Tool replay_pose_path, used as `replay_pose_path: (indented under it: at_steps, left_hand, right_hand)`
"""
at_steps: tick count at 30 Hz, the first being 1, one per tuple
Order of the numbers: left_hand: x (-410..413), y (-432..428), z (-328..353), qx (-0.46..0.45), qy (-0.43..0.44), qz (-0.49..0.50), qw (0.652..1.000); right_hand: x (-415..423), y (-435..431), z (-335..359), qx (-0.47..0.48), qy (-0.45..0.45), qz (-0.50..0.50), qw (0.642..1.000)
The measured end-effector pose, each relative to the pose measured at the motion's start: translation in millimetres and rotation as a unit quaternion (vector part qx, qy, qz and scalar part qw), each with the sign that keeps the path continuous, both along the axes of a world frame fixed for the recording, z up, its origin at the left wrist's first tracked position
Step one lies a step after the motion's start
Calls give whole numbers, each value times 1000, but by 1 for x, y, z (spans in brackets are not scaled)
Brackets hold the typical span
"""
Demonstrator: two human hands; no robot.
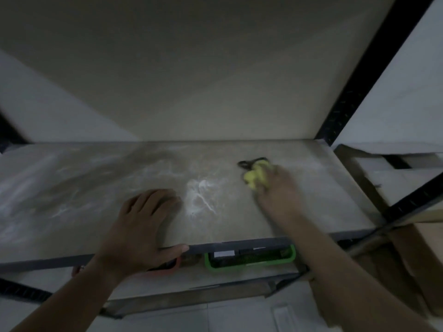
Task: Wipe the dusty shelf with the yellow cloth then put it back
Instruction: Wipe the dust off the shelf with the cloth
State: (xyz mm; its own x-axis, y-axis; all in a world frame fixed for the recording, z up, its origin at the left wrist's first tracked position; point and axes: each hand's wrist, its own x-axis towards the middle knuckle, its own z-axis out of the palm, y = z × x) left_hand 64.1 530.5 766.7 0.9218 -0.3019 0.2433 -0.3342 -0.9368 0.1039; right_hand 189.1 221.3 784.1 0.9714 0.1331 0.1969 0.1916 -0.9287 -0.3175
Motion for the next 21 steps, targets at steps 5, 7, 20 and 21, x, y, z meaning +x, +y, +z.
replay_pose_path:
  at_steps: [5, 7, 20, 21]
  left_hand:
    - [-1, -2, 3, 8, -3, -2, 1000]
    - [-1, -2, 4, 15, -2, 1, 1000]
    - [3, -1, -1, 25, -5, 2, 1000]
    - [4, -1, 0, 26, -2, 3, 1000]
  right_hand:
    - [-13, 56, 25, 208, 44, 178, 961]
    - [6, 17, 39, 216, -21, 110, 970]
    - [67, -93, 11, -53, 13, -137, 989]
    - [62, -69, 12, -63, 20, -106, 992]
